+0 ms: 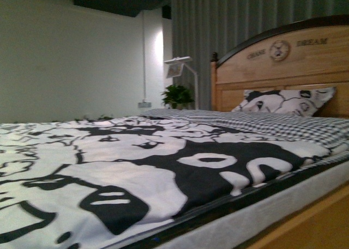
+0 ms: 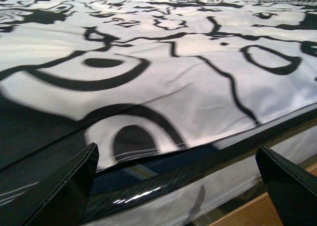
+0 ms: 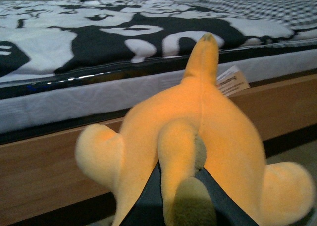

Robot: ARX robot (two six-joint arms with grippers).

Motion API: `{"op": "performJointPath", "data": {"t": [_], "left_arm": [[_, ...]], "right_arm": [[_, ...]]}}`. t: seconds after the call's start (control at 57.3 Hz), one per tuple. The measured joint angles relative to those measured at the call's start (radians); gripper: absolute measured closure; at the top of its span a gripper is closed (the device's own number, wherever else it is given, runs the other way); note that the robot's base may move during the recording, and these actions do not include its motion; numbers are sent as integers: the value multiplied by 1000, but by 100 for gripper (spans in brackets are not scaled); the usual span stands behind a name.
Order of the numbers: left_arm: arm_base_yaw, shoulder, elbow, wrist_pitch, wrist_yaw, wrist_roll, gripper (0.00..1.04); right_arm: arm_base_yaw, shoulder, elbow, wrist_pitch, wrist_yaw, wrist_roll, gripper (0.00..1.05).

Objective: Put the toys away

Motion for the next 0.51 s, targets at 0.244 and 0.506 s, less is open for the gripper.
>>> {"op": "performJointPath", "data": {"t": [0.244,0.506], "left_arm": [[0,0,0,0,0,0,6],[0,0,0,0,-1,0,6]], "right_arm": [[0,0,0,0,-6,0,98],[0,0,0,0,-4,0,98]]}}
